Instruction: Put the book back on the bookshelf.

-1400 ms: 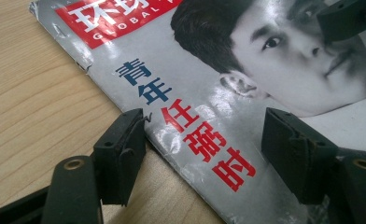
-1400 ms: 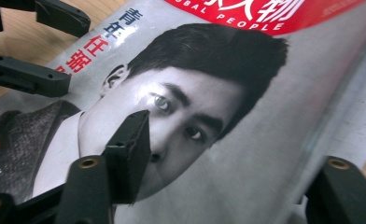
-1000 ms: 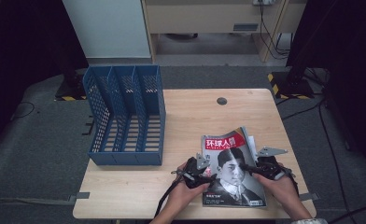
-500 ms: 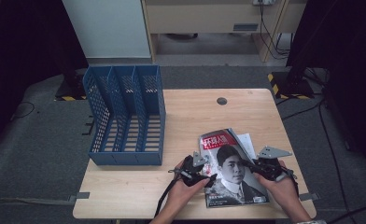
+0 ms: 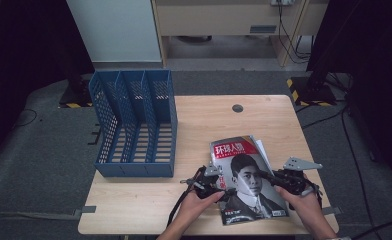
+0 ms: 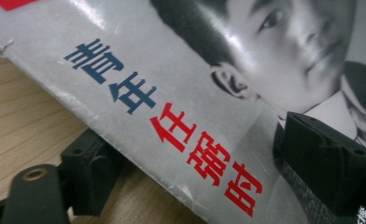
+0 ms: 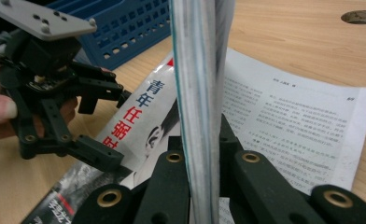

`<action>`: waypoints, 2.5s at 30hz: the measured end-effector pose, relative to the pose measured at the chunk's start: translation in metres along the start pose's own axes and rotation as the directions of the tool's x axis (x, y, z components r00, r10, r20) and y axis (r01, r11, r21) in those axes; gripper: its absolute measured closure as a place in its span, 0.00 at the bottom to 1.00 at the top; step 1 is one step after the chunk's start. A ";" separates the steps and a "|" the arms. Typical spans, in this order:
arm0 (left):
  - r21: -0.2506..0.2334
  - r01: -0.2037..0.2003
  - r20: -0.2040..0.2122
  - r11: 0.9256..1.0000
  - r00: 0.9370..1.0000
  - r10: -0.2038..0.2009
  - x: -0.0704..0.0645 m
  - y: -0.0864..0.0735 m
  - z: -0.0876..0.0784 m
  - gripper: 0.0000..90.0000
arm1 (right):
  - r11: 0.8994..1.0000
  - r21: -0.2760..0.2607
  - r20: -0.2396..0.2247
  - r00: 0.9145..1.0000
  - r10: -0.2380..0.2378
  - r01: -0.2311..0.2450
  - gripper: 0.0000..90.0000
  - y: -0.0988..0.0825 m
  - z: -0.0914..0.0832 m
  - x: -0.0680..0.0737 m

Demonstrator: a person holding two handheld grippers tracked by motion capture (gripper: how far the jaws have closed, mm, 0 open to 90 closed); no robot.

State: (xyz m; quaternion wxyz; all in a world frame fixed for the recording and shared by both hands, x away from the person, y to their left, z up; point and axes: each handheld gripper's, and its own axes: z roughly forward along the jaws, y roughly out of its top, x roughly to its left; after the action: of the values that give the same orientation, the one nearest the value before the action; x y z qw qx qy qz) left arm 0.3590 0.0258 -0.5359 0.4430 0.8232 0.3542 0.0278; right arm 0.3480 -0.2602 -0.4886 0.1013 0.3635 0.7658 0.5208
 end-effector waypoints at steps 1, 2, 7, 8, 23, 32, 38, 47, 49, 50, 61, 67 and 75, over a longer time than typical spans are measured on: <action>-0.003 0.007 0.006 1.000 1.000 -0.007 0.001 0.000 0.000 0.16 | 1.000 0.004 0.003 1.000 -0.002 0.002 0.97 -0.001 0.001 0.000; -0.006 0.014 0.008 1.000 1.000 -0.014 0.003 0.000 -0.001 0.18 | 1.000 0.005 0.001 1.000 0.002 -0.002 0.97 -0.001 0.001 0.000; 0.005 -0.011 -0.012 1.000 1.000 0.011 0.001 -0.001 -0.003 0.27 | 0.997 0.067 0.022 0.999 0.028 -0.029 0.95 -0.009 0.010 -0.003; 0.006 -0.021 -0.021 1.000 1.000 0.021 0.000 -0.001 -0.003 0.30 | 0.995 0.091 0.028 0.999 0.037 -0.039 0.95 -0.011 0.013 -0.003; 0.022 -0.054 -0.080 0.998 0.995 0.055 0.001 -0.001 -0.006 0.55 | 0.965 0.259 0.235 0.972 -0.016 -0.047 0.19 -0.022 0.027 -0.010; 0.032 -0.040 -0.076 0.999 0.996 0.043 0.001 0.000 -0.008 0.62 | 0.954 0.291 0.264 0.964 -0.013 -0.067 0.10 -0.027 0.032 -0.016; 0.044 -0.051 -0.075 0.998 0.996 0.054 0.000 0.003 -0.010 0.66 | 0.951 0.302 0.245 0.969 -0.021 -0.056 0.06 -0.028 0.036 -0.015; 0.058 -0.061 -0.103 0.996 0.992 0.066 -0.001 0.015 -0.014 0.63 | 0.953 0.303 0.252 0.966 -0.051 -0.029 0.08 -0.030 0.036 -0.013; 0.044 -0.043 -0.094 0.998 0.994 0.047 0.001 0.020 -0.016 0.61 | 0.953 0.303 0.253 0.966 -0.054 -0.027 0.08 -0.030 0.036 -0.013; 0.046 -0.043 -0.102 0.998 0.994 0.047 0.002 0.023 -0.015 0.60 | 0.953 0.301 0.256 0.965 -0.056 -0.024 0.09 -0.031 0.037 -0.012; 0.060 -0.024 -0.033 0.998 0.999 0.026 0.018 0.057 -0.008 0.54 | 0.962 0.271 0.247 0.967 -0.058 -0.012 0.21 -0.030 0.036 -0.017; 0.079 -0.049 -0.054 0.996 0.997 0.053 0.020 0.073 -0.006 0.62 | 0.966 0.258 0.258 0.965 -0.045 -0.024 0.31 -0.029 0.033 -0.020; 0.098 -0.063 -0.067 0.993 0.995 0.070 0.022 0.082 -0.003 0.74 | 0.970 0.240 0.266 0.964 -0.018 -0.048 0.47 -0.028 0.029 -0.025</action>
State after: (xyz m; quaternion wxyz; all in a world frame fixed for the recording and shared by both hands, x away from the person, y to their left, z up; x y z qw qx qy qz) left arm 0.4203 0.0120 -0.4787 0.3893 0.8532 0.3428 0.0546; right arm 0.3686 -0.2616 -0.5315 0.1537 0.4457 0.8007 0.3696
